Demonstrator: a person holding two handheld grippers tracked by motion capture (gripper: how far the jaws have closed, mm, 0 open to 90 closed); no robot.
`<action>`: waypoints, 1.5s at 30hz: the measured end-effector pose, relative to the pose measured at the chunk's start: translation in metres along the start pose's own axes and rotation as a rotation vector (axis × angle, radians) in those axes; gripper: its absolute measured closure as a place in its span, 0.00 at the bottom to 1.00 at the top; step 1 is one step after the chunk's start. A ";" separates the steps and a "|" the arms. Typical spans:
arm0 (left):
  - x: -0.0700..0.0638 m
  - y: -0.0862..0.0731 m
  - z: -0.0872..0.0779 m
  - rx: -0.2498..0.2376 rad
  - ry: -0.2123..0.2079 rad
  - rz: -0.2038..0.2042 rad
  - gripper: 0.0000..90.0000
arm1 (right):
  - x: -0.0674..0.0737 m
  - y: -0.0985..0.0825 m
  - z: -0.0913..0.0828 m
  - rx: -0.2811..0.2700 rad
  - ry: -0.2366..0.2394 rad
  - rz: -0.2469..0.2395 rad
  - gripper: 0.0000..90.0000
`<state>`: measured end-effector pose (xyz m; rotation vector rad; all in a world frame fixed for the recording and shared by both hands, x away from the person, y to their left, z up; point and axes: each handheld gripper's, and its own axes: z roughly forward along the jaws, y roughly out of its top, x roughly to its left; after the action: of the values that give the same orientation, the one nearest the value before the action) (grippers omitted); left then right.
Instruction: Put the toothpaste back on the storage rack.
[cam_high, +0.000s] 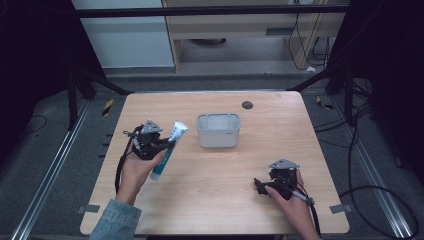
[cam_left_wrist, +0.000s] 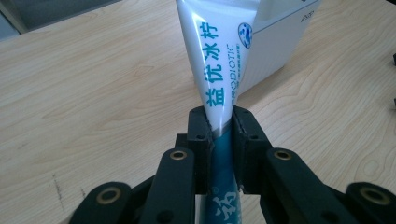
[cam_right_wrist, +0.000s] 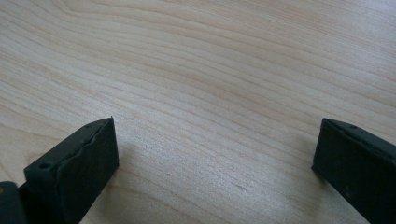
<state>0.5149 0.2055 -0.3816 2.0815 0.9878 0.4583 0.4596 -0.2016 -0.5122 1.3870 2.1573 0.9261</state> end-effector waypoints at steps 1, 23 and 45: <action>-0.001 0.002 0.001 0.001 0.000 0.004 0.87 | 0.000 0.000 0.000 0.000 0.000 0.000 0.00; -0.022 0.068 0.011 -0.028 -0.052 0.092 0.88 | 0.000 0.000 0.001 -0.005 -0.007 -0.010 0.00; -0.039 0.140 0.023 -0.054 -0.066 0.141 0.88 | 0.000 0.000 0.001 -0.003 -0.006 -0.010 0.00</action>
<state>0.5734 0.1075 -0.2883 2.1117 0.7859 0.4791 0.4603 -0.2017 -0.5127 1.3742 2.1552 0.9197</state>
